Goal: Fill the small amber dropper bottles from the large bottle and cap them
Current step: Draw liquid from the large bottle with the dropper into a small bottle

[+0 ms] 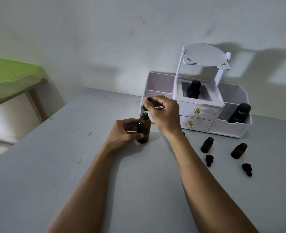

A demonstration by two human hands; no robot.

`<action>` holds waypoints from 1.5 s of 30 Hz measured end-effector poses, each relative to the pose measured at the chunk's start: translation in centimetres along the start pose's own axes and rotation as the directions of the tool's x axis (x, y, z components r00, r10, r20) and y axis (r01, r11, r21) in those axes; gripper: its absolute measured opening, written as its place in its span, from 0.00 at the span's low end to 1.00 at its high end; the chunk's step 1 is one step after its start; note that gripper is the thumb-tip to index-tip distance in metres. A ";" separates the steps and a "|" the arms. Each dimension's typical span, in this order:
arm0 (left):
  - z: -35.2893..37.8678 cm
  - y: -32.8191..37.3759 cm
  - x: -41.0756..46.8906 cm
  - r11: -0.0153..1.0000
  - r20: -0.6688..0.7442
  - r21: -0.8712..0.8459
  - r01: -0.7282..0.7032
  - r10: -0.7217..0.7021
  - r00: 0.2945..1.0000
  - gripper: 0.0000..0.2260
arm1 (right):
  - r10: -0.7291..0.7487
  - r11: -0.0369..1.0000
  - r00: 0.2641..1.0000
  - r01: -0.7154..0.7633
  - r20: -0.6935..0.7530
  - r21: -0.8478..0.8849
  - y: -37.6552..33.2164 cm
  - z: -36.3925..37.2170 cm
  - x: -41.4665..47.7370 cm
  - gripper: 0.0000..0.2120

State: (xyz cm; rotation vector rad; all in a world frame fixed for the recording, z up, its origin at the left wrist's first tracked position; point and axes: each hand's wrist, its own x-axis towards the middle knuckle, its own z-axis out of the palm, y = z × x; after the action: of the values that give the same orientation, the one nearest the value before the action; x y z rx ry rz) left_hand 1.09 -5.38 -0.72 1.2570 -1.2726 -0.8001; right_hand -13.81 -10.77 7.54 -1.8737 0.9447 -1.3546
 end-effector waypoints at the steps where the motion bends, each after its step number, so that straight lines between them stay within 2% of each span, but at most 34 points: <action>1: 0.0 0.0 0.0 1.000 -0.001 -0.004 0.002 -0.002 1.000 0.22 | -0.007 1.000 1.000 0.007 -0.004 0.008 -0.3 -0.1 0.2 0.05; 5: 0.2 0.2 0.0 1.000 -0.006 -0.025 -0.014 0.014 1.000 0.28 | -0.031 0.995 0.999 0.035 -0.041 0.098 -1.9 -1.2 1.3 0.04; 8: 0.7 1.1 -0.2 0.995 -0.158 0.003 -0.101 0.100 0.982 0.32 | -0.074 0.977 0.993 0.091 -0.094 0.193 -3.2 -2.8 2.2 0.03; 10: 1.2 2.2 -0.7 0.971 -0.315 0.080 -0.225 0.238 0.919 0.27 | -0.087 0.960 0.985 0.122 -0.146 0.251 -4.0 -4.3 2.5 0.03; 12: 1.9 3.6 -1.2 0.922 -0.412 0.154 -0.355 0.387 0.825 0.20 | -0.071 0.948 0.978 0.127 -0.196 0.290 -4.3 -6.0 2.7 0.06; 14: 3.1 4.9 -2.0 0.872 -0.427 0.195 -0.449 0.487 0.762 0.15 | -0.031 0.940 0.977 0.100 -0.210 0.325 -4.2 -7.7 2.5 0.08; 16: 4.9 5.8 -2.5 0.847 -0.379 0.173 -0.502 0.528 0.760 0.10 | -0.014 0.956 0.979 0.073 -0.204 0.285 -3.7 -9.5 2.3 0.06; 20: 8.7 5.6 -2.8 0.892 -0.251 0.103 -0.440 0.452 0.856 0.05 | -0.002 0.988 0.984 0.030 -0.180 0.154 -2.3 -12.4 1.7 0.02; 24: 10.8 4.3 -2.4 0.971 -0.096 0.123 -0.202 0.215 0.972 0.16 | 0.074 0.992 0.981 -0.054 -0.181 0.113 -1.0 -14.0 1.6 0.02; 27: 11.6 3.3 -1.7 0.979 -0.021 0.198 -0.054 0.060 0.998 0.25 | 0.098 0.992 0.983 -0.084 -0.158 0.094 -0.4 -14.4 1.6 0.05; 30: 12.1 2.8 -0.8 0.975 0.021 0.220 0.025 -0.031 0.999 0.28 | 0.123 0.991 0.984 -0.115 -0.126 0.075 0.3 -14.4 1.4 0.03; 33: 12.5 2.7 -0.2 0.970 0.037 0.241 0.036 -0.047 0.998 0.27 | 0.154 0.986 0.981 -0.145 -0.120 0.078 0.8 -14.4 1.4 0.05; 38: 12.9 2.2 0.4 0.958 0.034 0.287 0.013 -0.024 0.999 0.22 | 0.168 0.985 0.980 -0.163 -0.109 0.059 1.6 -14.2 1.5 0.02; 41: 12.8 2.0 0.3 0.962 0.010 0.273 0.000 -0.003 1.000 0.17 | 0.171 0.985 0.980 -0.167 -0.103 0.046 1.9 -14.0 1.6 0.03; 45: 12.8 2.0 0.3 0.966 0.017 0.259 -0.013 0.009 1.000 0.16 | 0.164 0.986 0.982 -0.163 -0.094 0.022 2.1 -13.8 1.6 0.03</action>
State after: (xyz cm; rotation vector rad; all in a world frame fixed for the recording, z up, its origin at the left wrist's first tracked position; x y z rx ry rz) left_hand -11.56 -8.16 -0.69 1.4520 -1.4297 -0.6508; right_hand -27.10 -14.36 10.36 -1.6929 1.1082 -1.3572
